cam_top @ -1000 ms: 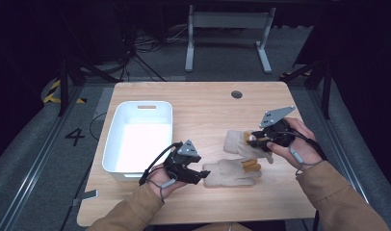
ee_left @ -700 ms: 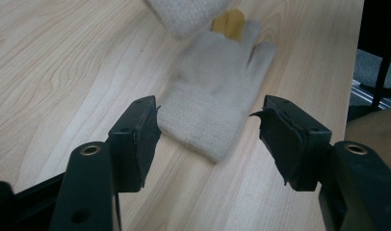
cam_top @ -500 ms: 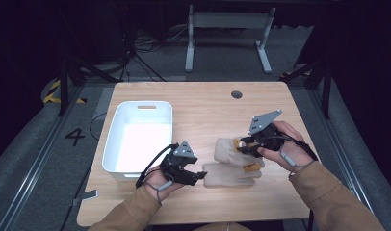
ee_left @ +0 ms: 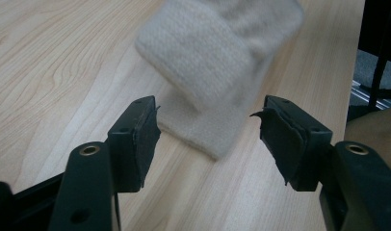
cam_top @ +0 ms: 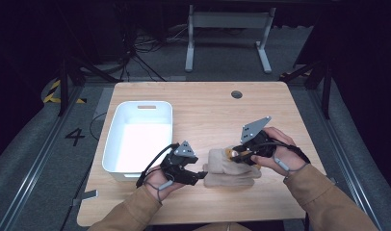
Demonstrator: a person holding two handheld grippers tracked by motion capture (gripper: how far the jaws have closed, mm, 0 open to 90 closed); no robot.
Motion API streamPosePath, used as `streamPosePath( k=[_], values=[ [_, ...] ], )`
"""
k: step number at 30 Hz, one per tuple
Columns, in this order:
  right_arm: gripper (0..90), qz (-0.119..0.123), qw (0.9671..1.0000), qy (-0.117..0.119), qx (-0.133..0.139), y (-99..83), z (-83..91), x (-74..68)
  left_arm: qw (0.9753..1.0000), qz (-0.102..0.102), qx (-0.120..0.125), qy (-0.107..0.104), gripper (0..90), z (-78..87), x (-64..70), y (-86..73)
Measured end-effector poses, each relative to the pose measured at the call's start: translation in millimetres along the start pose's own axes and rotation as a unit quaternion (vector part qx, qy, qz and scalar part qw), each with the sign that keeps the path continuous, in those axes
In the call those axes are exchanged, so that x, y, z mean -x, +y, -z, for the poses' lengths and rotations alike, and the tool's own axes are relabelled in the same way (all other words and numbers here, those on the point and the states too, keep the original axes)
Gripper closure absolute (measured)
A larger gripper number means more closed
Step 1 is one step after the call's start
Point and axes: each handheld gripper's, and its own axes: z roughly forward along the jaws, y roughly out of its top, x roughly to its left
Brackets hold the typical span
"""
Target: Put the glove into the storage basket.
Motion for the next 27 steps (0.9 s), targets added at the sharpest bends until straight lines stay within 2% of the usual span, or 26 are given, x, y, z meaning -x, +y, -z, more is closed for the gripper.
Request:
streamPosePath(
  k=[11, 17, 27],
  values=[
    [66.0, 0.008, 0.9996, 0.027, -0.009, -7.7, -20.2, -4.0, 1.0, -0.001, -0.002, -0.002, 39.0, -0.5, -0.1, 0.6],
    [65.9, 0.013, 0.9985, 0.051, -0.014, -11.5, -29.3, -3.8, 1.0, 0.0, -0.003, -0.002, 38.9, -0.7, 0.0, 0.3],
    [65.9, 0.01, 0.9973, 0.061, -0.038, -19.9, -39.3, 4.2, 1.0, -0.001, -0.004, -0.003, 38.9, -1.5, 0.1, 0.1]
  ],
)
